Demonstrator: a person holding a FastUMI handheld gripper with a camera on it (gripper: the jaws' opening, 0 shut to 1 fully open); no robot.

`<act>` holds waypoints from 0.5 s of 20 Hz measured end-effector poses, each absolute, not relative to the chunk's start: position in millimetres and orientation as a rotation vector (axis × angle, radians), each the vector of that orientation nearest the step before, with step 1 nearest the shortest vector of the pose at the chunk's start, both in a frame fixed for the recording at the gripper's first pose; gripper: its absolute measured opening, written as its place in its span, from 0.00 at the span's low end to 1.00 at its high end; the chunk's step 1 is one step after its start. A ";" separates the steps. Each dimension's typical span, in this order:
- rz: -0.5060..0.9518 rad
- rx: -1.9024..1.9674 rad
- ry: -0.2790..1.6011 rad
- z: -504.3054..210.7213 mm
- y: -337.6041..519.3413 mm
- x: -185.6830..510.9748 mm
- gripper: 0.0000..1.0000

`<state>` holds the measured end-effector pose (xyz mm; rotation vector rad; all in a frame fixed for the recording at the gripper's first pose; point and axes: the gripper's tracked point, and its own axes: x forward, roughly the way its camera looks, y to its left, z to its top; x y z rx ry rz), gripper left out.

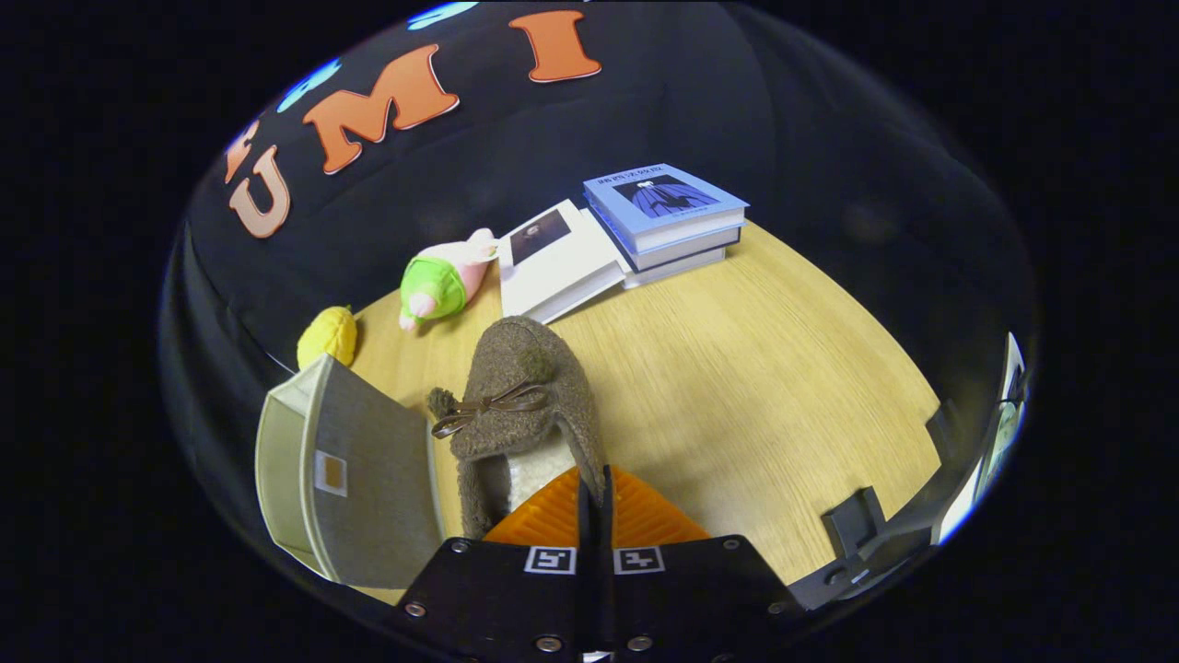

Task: Open the storage box then place both shoes into the box .Put the left shoe in first, then the right shoe, with the right side of both shoes facing outward in a uniform manner.

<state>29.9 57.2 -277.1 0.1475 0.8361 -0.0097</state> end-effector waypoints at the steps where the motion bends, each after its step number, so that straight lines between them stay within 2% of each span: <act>1: -0.003 0.161 0.828 -268.6 65.6 31.6 0.00; 10: 0.038 0.254 0.744 -205.2 154.2 26.8 0.00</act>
